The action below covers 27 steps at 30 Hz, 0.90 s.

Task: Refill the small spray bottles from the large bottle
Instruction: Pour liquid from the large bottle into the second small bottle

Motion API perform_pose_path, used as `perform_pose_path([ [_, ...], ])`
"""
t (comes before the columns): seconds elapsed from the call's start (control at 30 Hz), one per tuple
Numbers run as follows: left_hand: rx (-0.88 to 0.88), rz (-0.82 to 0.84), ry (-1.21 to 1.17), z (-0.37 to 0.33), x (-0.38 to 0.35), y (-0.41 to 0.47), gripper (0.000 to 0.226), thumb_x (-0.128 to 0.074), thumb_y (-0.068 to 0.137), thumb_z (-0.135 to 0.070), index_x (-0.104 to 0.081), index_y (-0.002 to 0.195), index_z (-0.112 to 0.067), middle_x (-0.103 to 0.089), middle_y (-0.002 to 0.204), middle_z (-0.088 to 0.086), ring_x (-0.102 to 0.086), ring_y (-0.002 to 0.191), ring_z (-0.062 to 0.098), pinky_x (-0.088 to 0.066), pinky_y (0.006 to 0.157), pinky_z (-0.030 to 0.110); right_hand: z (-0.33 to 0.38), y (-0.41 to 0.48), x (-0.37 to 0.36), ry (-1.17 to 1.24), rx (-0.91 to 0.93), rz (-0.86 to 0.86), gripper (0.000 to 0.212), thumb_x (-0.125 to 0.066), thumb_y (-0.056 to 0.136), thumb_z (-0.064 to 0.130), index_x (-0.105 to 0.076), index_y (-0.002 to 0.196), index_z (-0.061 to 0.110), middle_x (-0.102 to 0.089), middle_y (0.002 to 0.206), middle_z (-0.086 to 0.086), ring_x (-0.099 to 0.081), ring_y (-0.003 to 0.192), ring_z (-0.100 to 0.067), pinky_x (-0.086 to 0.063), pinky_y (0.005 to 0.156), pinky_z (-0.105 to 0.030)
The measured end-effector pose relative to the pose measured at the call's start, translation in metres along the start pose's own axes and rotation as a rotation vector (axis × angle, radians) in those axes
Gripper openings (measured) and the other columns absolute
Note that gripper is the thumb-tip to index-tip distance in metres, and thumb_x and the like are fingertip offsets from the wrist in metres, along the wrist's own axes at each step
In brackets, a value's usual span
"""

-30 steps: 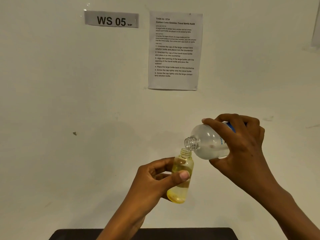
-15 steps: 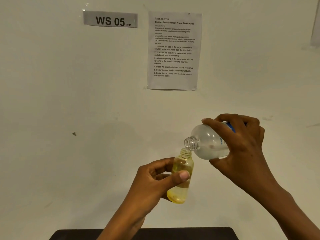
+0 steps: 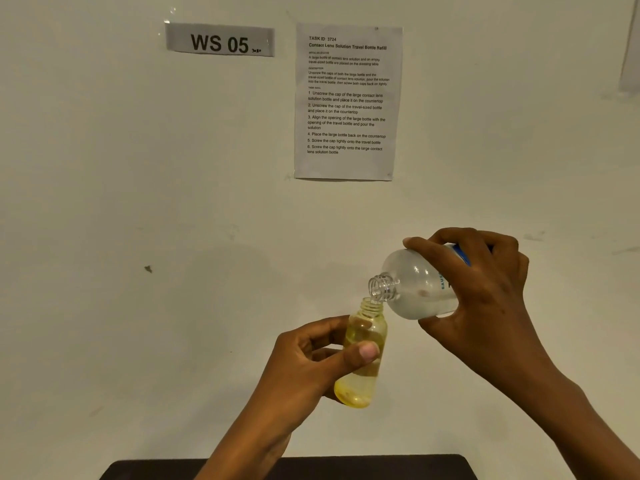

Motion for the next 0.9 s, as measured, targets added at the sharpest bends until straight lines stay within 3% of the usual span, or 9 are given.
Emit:
perform_pose_path([
  [0.9, 0.003, -0.007, -0.013, 0.0006, -0.0004, 0.0015, 0.034, -0.07, 0.045, -0.04, -0.07, 0.078, -0.034, -0.073, 0.081, -0.015, -0.071, 0.073, 0.009, -0.053, 0.051, 0.021, -0.0007, 0.0014, -0.0024, -0.003, 0.003, -0.002, 0.082, -0.084, 0.048, 0.008, -0.047, 0.118, 0.03, -0.055, 0.109, -0.005, -0.034, 0.103, -0.026, -0.025, 0.08, -0.038],
])
Point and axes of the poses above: each hand's wrist, its own y-axis towards the middle knuckle, its own x-axis out of the back of the hand, z = x × y, the point moved 6 cm from there along y, towards the middle knuckle
